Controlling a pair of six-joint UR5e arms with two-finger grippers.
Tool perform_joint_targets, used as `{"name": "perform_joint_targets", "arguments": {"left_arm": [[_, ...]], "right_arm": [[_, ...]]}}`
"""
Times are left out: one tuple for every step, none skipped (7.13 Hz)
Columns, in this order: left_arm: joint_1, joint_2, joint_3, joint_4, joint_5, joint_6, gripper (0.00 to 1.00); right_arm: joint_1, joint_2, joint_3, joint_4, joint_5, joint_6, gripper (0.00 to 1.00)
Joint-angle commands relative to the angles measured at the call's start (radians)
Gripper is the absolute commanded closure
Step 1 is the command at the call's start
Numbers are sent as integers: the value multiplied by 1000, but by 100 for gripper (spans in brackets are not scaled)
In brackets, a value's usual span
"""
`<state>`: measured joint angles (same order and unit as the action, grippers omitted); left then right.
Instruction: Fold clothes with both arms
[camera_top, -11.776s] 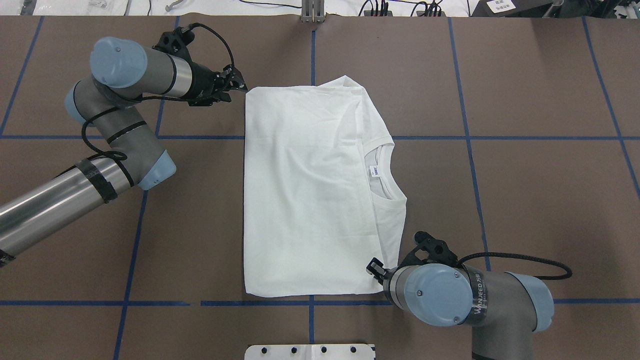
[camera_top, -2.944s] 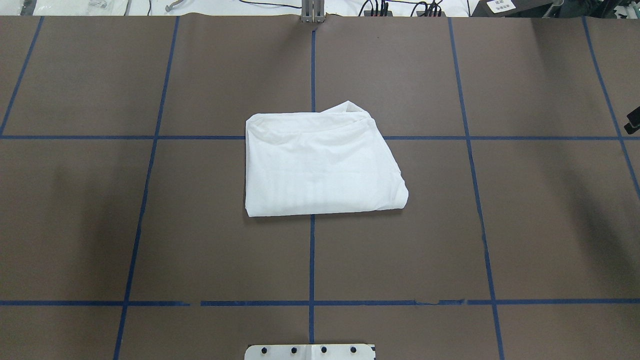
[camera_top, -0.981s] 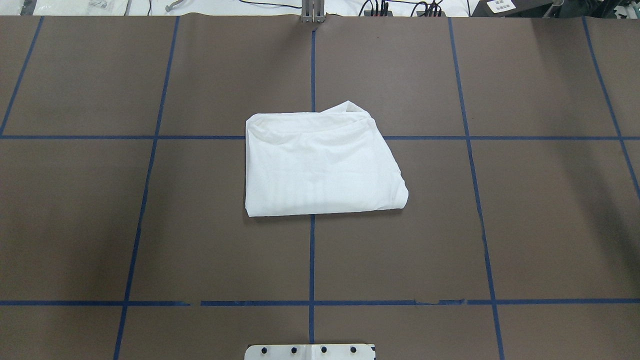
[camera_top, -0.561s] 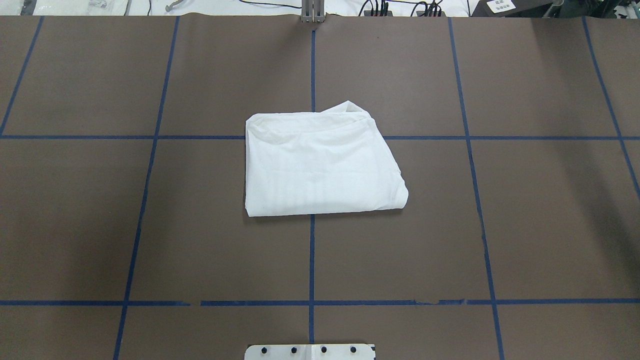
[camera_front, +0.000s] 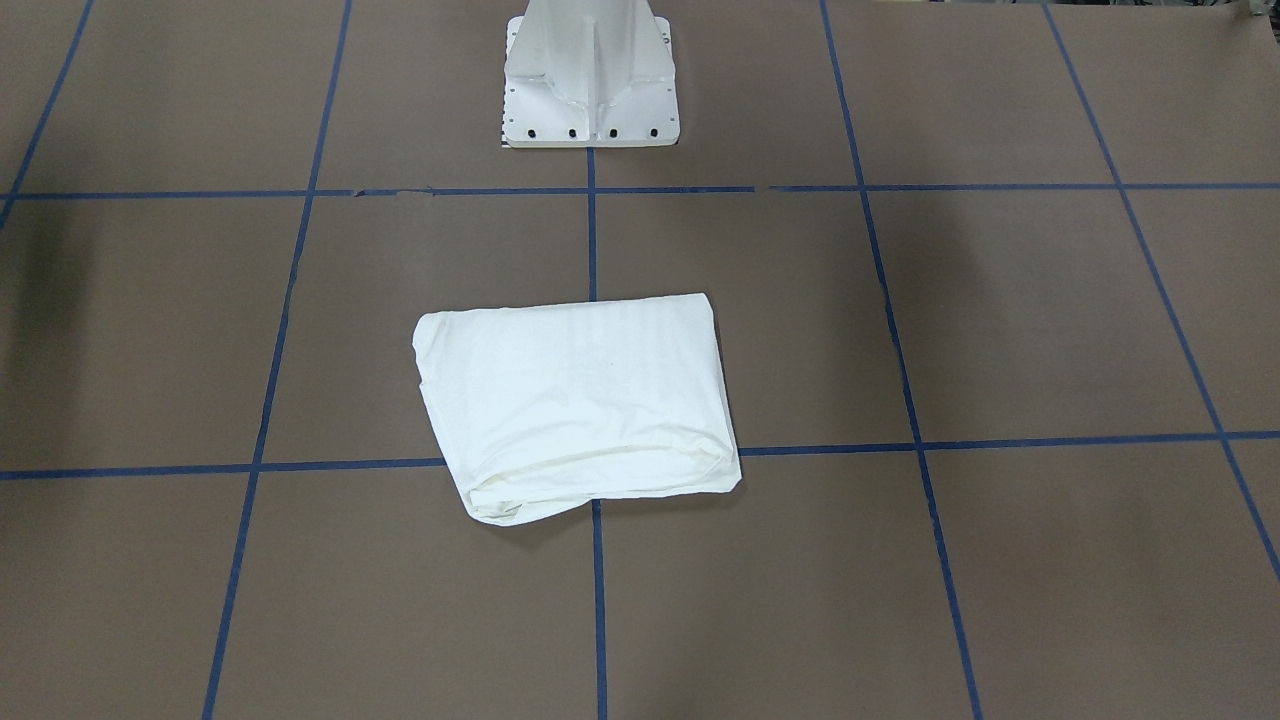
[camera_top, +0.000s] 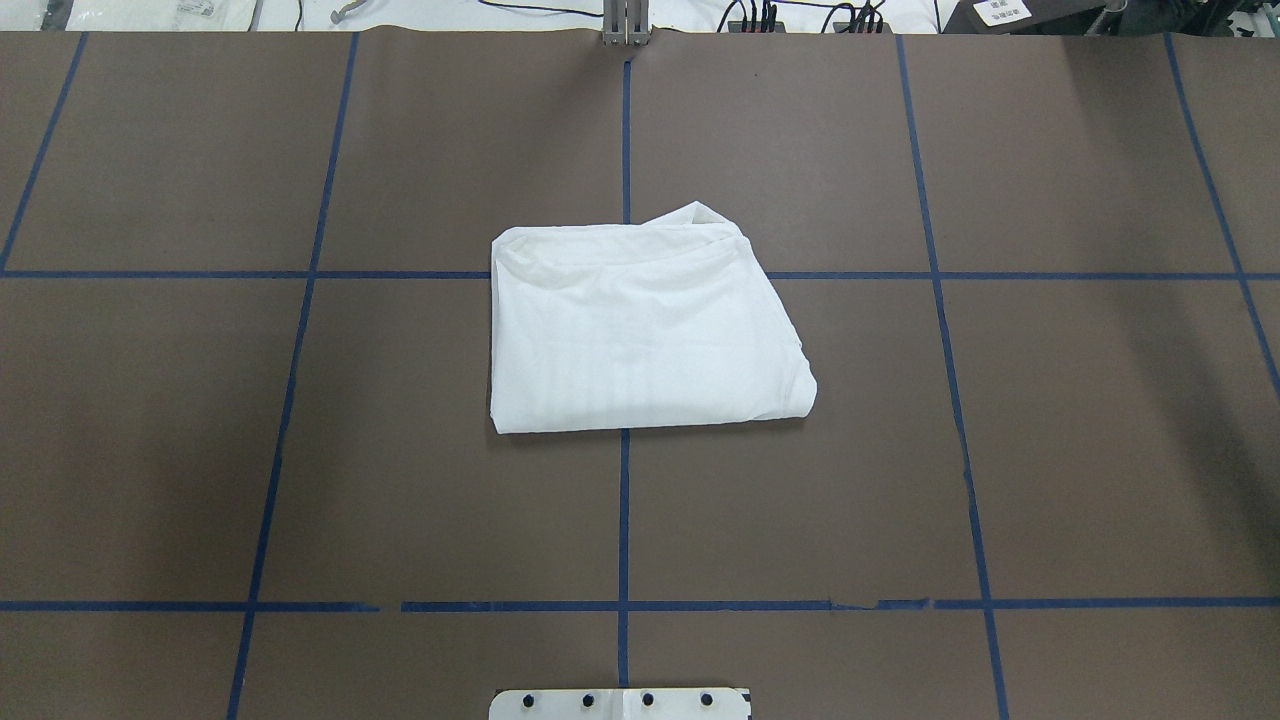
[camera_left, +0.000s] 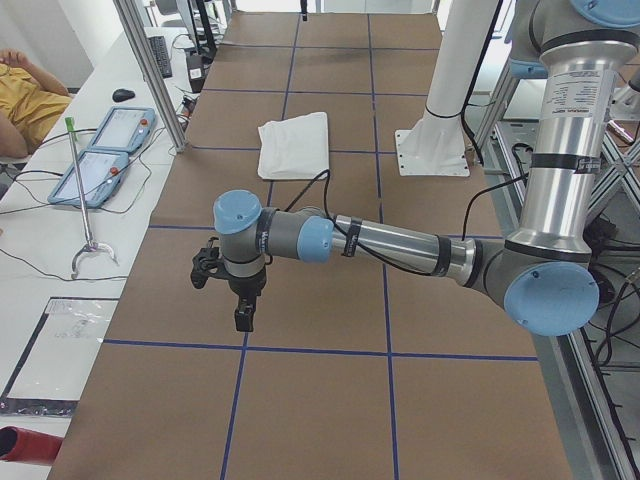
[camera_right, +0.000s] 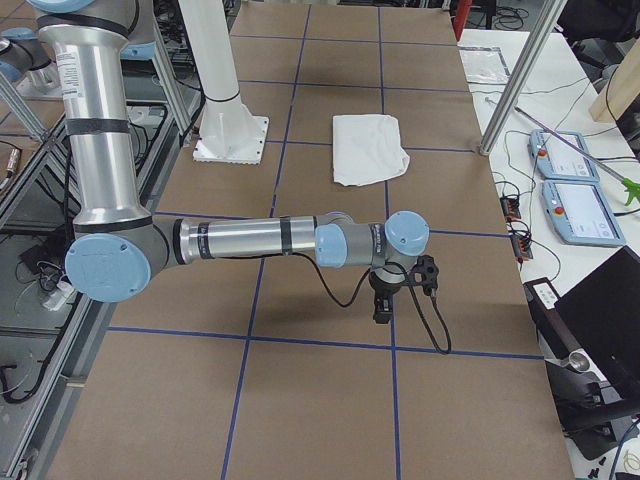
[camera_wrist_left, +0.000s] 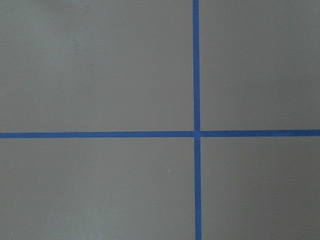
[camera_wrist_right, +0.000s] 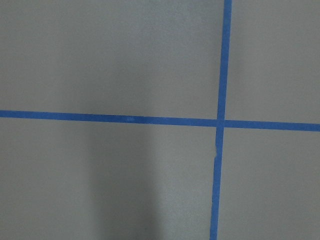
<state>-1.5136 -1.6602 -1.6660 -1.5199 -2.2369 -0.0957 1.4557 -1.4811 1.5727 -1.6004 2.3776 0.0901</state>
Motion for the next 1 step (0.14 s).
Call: {"name": "perform_joint_targets", "arguments": {"left_arm": [[0, 0, -1, 4, -47, 1, 0]], "right_arm": [[0, -1, 1, -1, 0, -1, 0]]}}
